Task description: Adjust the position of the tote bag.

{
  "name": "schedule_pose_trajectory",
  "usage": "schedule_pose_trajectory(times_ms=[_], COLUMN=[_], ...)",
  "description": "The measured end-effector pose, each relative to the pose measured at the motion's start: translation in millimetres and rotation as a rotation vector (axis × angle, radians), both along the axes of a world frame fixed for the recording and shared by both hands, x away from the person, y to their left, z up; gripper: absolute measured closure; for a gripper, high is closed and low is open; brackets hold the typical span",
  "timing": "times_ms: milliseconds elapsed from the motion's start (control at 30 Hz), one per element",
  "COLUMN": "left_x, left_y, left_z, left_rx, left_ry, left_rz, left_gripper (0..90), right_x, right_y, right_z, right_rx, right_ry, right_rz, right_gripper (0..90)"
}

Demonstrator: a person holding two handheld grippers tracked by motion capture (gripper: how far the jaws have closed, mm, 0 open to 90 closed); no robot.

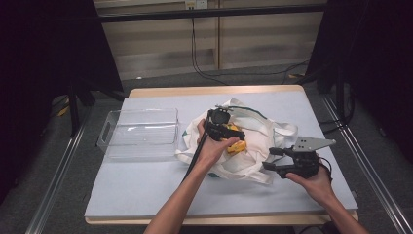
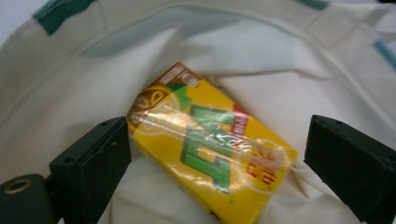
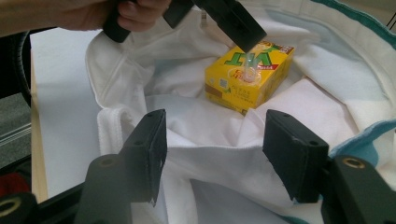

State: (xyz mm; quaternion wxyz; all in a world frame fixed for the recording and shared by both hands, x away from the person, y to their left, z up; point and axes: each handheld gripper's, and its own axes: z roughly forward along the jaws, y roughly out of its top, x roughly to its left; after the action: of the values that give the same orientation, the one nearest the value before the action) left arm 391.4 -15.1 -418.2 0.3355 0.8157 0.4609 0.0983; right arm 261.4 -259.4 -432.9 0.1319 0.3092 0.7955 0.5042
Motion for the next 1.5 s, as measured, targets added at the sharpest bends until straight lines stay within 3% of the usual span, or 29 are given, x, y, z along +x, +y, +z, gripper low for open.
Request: schedule_pose_trajectory(times_ms=[100, 133, 200, 267, 333, 433, 467, 533, 633, 867, 1033, 1133, 1267, 1333, 1500], left_x=[3.2, 4.1, 6.8, 11.2, 13.0, 16.0, 16.8, 20.1, 21.7, 22.8, 21.3, 21.1, 20.0, 20.6, 20.0], left_y=[-2.0, -3.3, -5.1, -7.6, -9.7, -13.1, -14.2, -15.1, -21.1, -26.8, -32.0, -30.9, -27.6, -22.9, -18.0], left_z=[-4.4, -5.1, -5.1, -6.7, -7.9, -10.3, -10.6, -12.4, -17.5, -21.4, -25.5, -25.4, -23.3, -22.3, -20.3], left_rx=[0.007, -0.012, 0.013, 0.038, 0.047, 0.031, 0.044, 0.028, 0.078, 0.069, 0.118, 0.123, 0.117, 0.100, 0.090], left_ry=[0.034, 0.036, 0.047, 0.086, 0.070, 0.096, 0.093, 0.113, 0.098, 0.095, 0.078, 0.101, 0.090, 0.112, 0.133], left_rz=[0.012, 0.016, 0.026, 0.039, 0.056, 0.054, 0.071, 0.084, 0.104, 0.156, 0.153, 0.149, 0.160, 0.170, 0.147], left_gripper=[6.8, 6.7, 6.8, 6.8, 6.8, 6.4, 6.6, 5.7, 5.7, 2.4, 0.0, 0.4, 8.1, 16.4, 23.2], right_x=[0.1, 0.2, 0.9, 1.5, 1.5, 1.5, 1.6, 1.8, 0.6, 0.3, 0.0, -0.4, 0.1, 0.2, 0.1], right_y=[0.7, 1.0, 1.4, 1.9, 2.3, 2.5, 2.4, 2.3, 2.2, 2.3, 3.9, 2.9, 1.6, 1.7, 1.7], right_z=[0.0, -0.3, -1.5, -2.5, -2.7, -2.9, -3.1, -3.5, -2.9, -3.2, -3.3, -2.6, -2.4, -2.7, -2.7], right_rx=[-0.001, -0.002, -0.007, -0.006, -0.010, -0.014, -0.015, -0.013, -0.017, -0.021, -0.019, -0.018, -0.014, -0.013, -0.013], right_ry=[-0.002, 0.000, 0.004, 0.008, 0.007, 0.006, 0.007, 0.009, -0.002, -0.005, -0.007, -0.009, -0.011, -0.011, -0.008], right_rz=[0.002, 0.000, 0.003, 0.004, 0.003, 0.007, 0.006, 0.009, 0.008, 0.013, 0.017, 0.014, 0.013, 0.013, 0.017], right_gripper=[40.6, 40.6, 40.6, 40.6, 40.7, 40.7, 40.8, 40.9, 42.1, 43.0, 43.1, 43.3, 43.5, 43.5, 43.8])
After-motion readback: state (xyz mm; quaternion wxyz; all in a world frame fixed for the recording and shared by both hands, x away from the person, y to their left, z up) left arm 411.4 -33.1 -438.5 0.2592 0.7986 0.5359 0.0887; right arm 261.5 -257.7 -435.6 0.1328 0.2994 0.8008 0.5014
